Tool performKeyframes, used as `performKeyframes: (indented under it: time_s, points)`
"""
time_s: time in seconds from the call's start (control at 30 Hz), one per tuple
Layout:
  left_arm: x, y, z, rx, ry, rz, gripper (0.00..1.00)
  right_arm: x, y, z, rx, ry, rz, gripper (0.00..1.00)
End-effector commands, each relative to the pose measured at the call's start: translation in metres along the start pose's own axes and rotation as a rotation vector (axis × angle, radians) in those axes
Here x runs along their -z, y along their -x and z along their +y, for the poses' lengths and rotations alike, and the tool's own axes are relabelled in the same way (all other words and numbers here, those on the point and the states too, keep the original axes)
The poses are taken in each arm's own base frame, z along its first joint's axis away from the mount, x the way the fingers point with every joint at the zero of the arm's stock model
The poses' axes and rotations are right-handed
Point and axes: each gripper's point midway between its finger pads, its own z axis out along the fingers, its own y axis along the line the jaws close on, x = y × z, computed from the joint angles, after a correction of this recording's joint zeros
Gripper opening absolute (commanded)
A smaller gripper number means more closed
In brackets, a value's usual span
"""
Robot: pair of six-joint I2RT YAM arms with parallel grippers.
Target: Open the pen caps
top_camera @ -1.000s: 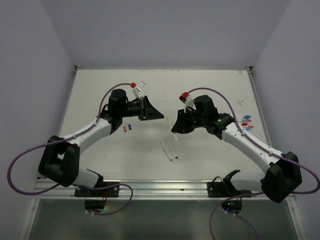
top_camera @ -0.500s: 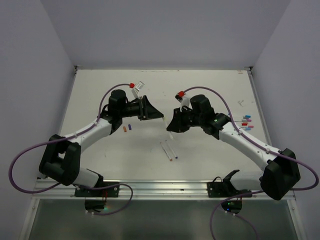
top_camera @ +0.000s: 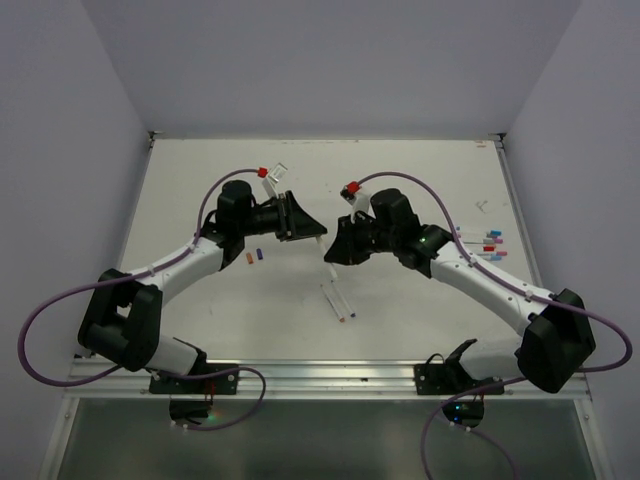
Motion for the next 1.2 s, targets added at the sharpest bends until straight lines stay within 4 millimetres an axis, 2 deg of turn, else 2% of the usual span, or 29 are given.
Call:
performKeyframes:
  time_s: [0.0,0.13,0.3,0.4,0.43,0.5,0.53,0.57,0.6,0.67,0.8,0.9,0.93,0.97,1.0,1.03,1.13,1.17]
  points:
    - [0.001,0.001,-0.003,-0.003,-0.019,-0.016,0.45,0.000,0.028,0.014,0.026,0.026,-0.076,0.00]
    - [0.002,0.002,-0.004,-0.001,-0.017,-0.024,0.35,0.000,0.030,0.012,0.020,0.009,-0.087,0.00]
    - [0.002,0.002,-0.006,0.000,-0.015,-0.036,0.32,0.000,0.035,0.013,0.010,0.007,-0.117,0.00]
    - [0.001,0.002,-0.007,-0.001,-0.020,-0.038,0.26,-0.001,0.034,0.012,0.003,0.005,-0.113,0.00]
    - [0.000,0.002,-0.008,0.001,-0.021,-0.035,0.22,-0.002,0.034,0.013,0.000,0.007,-0.114,0.00]
    - [-0.001,0.002,-0.009,0.000,-0.026,-0.035,0.02,-0.002,0.035,0.013,-0.007,0.006,-0.114,0.00]
    - [0.000,0.002,-0.009,0.001,-0.025,-0.037,0.00,-0.002,0.035,0.013,-0.007,0.006,-0.111,0.03]
    - [0.000,0.002,-0.009,0.003,-0.025,-0.037,0.00,-0.003,0.033,0.013,-0.004,0.008,-0.099,0.12]
    - [0.000,0.002,-0.010,0.002,-0.027,-0.036,0.00,-0.005,0.030,0.012,-0.008,0.010,-0.087,0.31]
    - [0.001,0.002,-0.011,0.010,-0.032,-0.041,0.00,-0.007,0.029,0.012,-0.008,0.017,-0.081,0.37]
    - [0.002,0.004,-0.016,0.024,-0.050,-0.053,0.00,-0.013,0.029,0.013,-0.012,0.034,-0.087,0.38]
    - [0.002,0.003,-0.019,0.025,-0.063,-0.052,0.00,-0.017,0.030,0.016,-0.011,0.055,-0.083,0.36]
    - [0.002,0.004,-0.020,0.029,-0.064,-0.055,0.00,-0.019,0.029,0.016,-0.010,0.060,-0.077,0.31]
    - [0.003,0.004,-0.022,0.024,-0.073,-0.055,0.00,-0.021,0.031,0.019,-0.009,0.077,-0.082,0.24]
    - [0.003,0.004,-0.024,0.020,-0.079,-0.057,0.00,-0.022,0.031,0.019,-0.012,0.081,-0.082,0.10]
    - [0.004,0.004,-0.026,0.023,-0.084,-0.061,0.00,-0.023,0.032,0.020,-0.015,0.085,-0.081,0.00]
    - [0.004,0.007,-0.016,0.018,-0.038,-0.092,0.00,-0.026,0.031,0.017,-0.007,0.023,-0.093,0.00]
    - [0.003,0.014,-0.016,0.007,-0.014,-0.109,0.00,-0.025,0.025,0.014,0.008,-0.024,-0.081,0.00]
